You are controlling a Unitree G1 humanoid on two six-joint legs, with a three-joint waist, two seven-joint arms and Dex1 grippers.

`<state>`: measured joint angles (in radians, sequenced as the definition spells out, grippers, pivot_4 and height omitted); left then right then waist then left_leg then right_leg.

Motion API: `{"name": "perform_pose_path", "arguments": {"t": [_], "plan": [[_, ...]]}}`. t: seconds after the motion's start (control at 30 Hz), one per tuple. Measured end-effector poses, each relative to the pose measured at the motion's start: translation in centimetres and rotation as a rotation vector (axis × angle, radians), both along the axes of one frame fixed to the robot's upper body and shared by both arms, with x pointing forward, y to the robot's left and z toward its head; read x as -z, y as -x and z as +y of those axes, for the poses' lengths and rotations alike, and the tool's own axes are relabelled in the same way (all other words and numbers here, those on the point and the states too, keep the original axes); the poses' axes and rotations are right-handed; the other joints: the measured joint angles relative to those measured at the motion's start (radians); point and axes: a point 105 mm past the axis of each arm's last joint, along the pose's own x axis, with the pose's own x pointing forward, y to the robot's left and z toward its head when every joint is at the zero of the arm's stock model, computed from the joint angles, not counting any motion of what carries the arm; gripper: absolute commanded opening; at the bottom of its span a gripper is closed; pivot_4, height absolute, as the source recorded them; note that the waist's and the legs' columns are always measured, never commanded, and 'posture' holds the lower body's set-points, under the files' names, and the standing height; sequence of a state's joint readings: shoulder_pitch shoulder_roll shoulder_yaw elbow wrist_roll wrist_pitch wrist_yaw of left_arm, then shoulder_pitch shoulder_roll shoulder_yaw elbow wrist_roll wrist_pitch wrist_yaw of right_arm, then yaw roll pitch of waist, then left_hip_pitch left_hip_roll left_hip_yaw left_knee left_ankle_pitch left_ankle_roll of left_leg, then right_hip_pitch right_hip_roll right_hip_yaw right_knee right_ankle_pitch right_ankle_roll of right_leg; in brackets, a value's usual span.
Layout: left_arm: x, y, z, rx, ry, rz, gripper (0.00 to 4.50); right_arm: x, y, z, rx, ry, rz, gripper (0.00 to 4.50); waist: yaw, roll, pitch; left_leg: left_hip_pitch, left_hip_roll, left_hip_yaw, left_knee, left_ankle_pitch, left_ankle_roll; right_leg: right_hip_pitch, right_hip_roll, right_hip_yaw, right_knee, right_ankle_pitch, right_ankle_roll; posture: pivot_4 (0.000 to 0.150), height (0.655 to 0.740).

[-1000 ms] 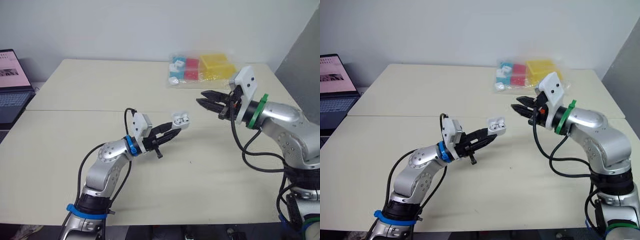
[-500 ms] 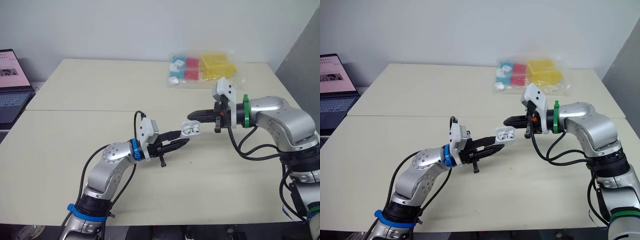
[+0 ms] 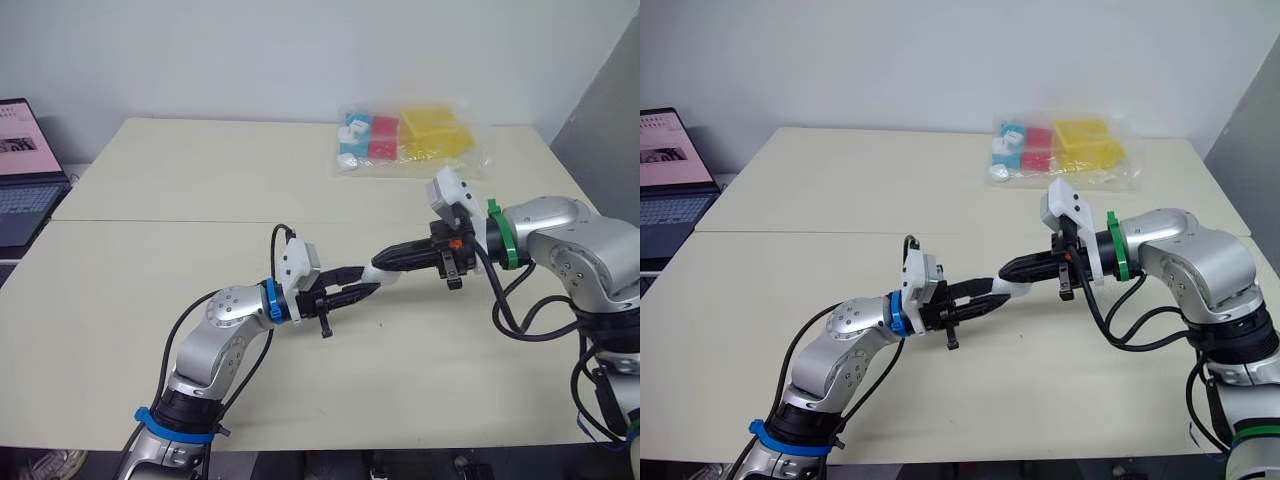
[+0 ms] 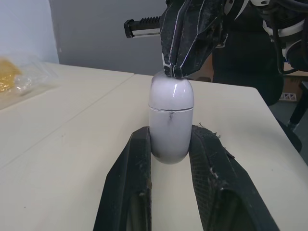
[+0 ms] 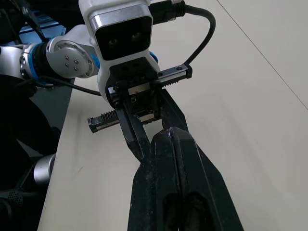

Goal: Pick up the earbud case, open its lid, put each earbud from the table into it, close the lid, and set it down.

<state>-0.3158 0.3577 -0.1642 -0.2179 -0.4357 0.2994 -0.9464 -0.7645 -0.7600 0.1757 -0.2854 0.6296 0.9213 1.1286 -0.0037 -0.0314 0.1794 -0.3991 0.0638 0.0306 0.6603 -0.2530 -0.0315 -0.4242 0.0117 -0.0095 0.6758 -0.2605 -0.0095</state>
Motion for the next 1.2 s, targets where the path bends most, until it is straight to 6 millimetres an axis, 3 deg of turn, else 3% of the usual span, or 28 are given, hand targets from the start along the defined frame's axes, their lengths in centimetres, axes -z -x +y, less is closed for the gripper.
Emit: {"name": "perform_pose_path", "arguments": {"t": [0.47,0.67,0.83,1.0,1.2], "plan": [[-0.4,-0.7,0.4,-0.062,0.034,0.037,0.73,1.8,0.4,-0.7,0.055,0.01,0.061,0.0,0.0,0.0,0.0,0.0,0.0,0.0,0.0,0.0,0.0,0.0,0.0,0.0,0.0,0.0,0.0,0.15,0.74],[2.7,-0.6,1.1,-0.069,-0.039,0.348,0.73,3.3,1.0,-3.4,0.109,0.167,-0.086,0.0,0.001,0.0,0.0,0.0,0.0,-0.001,0.0,0.0,0.0,0.0,0.0,-0.001,-0.001,0.0,0.0,0.15,0.74],[3.9,-1.1,-0.1,-0.095,-0.041,0.558,0.73,4.9,2.0,-4.7,0.113,0.257,-0.147,0.0,0.004,0.0,0.0,0.0,0.0,-0.002,0.001,0.0,0.0,0.001,0.0,-0.002,-0.001,0.0,0.001,0.15,0.74],[5.6,-2.0,-1.6,-0.131,-0.047,0.778,0.73,6.5,2.7,-5.3,0.15,0.281,-0.139,0.0,0.001,-0.001,0.001,0.001,-0.001,-0.001,0.001,0.0,0.0,0.002,0.0,-0.001,0.0,0.0,0.001,0.15,0.74],[6.9,-2.2,-1.7,-0.154,-0.079,0.869,0.73,7.2,2.9,-5.4,0.162,0.3,-0.167,0.0,-0.004,-0.001,0.001,0.002,-0.001,-0.002,0.001,0.0,0.0,0.002,0.001,-0.001,0.001,0.0,0.001,0.15,0.74]]}}
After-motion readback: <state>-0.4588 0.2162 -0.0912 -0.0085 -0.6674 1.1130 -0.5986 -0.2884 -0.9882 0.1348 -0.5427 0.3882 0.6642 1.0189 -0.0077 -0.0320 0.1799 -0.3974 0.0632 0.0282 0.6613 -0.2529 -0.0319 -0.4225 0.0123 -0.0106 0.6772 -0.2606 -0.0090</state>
